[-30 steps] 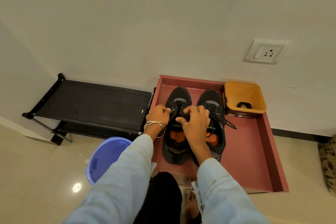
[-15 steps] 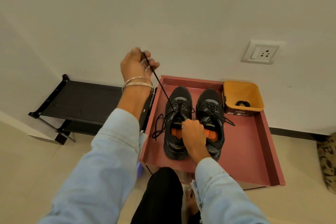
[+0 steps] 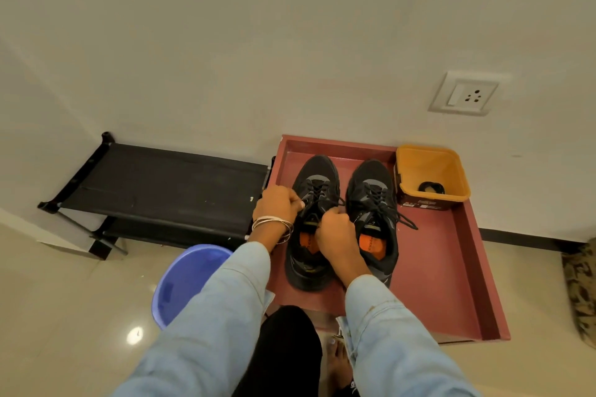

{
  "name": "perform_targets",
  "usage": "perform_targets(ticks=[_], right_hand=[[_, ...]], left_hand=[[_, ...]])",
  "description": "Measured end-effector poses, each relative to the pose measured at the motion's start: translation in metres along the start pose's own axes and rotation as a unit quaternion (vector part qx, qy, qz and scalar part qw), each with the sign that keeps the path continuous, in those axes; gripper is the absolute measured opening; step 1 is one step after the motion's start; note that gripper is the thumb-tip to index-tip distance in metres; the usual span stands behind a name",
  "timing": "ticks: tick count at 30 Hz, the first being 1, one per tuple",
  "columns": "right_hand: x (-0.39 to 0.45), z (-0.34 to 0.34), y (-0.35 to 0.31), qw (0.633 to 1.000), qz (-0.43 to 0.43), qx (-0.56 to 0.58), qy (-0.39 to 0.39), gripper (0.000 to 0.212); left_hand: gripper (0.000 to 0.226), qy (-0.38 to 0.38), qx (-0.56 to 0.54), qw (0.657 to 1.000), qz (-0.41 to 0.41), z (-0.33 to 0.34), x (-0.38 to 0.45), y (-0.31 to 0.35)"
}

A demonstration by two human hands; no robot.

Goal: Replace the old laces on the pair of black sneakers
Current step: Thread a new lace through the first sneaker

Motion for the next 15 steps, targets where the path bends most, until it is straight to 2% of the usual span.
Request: perform_targets(ticks=[3,5,6,8,10,11,13,14,15], right_hand=[[-0.001,0.001,0.0,1.0,-0.002,0.001,-0.002,0.043],[-0.001,0.001,0.0,1.0,0.001,0.0,-0.003,0.04],[-0.001,0.001,0.0,1.0,0.004,-0.001,-0.003,0.041],[-0.001,0.001,-0.001,1.0,0.01,-0.001,0.0,0.042],[-0.002,0.0,-0.003,1.0,0.008,-0.009,0.004,0.04],[-0.003,0.0,-0.003,1.0,0.008,-0.014,0.006,0.038],[-0.003,-0.001,-0.004,1.0,0.007,-0.018,0.007,0.035],[-0.002,-0.001,-0.004,1.0,0.008,-0.016,0.008,0.035],[-0.002,0.0,-0.004,1.0,0.01,-0.012,0.007,0.035]], left_hand=[[0.026,-0.026,-0.083,0.994,-0.066,0.007,0.006,-0.008],[0.024,-0.019,-0.212,0.965,-0.152,0.0,0.01,-0.01],[0.022,0.004,-0.29,0.937,-0.194,-0.008,0.012,-0.011],[0.023,0.055,-0.451,0.853,-0.257,-0.028,0.017,-0.011],[0.036,0.078,-0.587,0.762,-0.263,-0.046,0.02,-0.005],[0.042,0.076,-0.625,0.733,-0.256,-0.05,0.019,-0.003],[0.037,0.07,-0.655,0.708,-0.253,-0.049,0.011,-0.003],[0.031,0.069,-0.651,0.71,-0.258,-0.046,0.008,-0.005],[0.027,0.068,-0.631,0.726,-0.264,-0.042,0.005,-0.008]])
Point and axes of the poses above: each hand's wrist, its own x-axis towards the middle knuckle, its own z-axis out of the palm, y = z × x, the point moved 7 cm from there along x, towards the middle knuckle, and after that the axes turned 12 degrees about y, right-handed, at the moved point
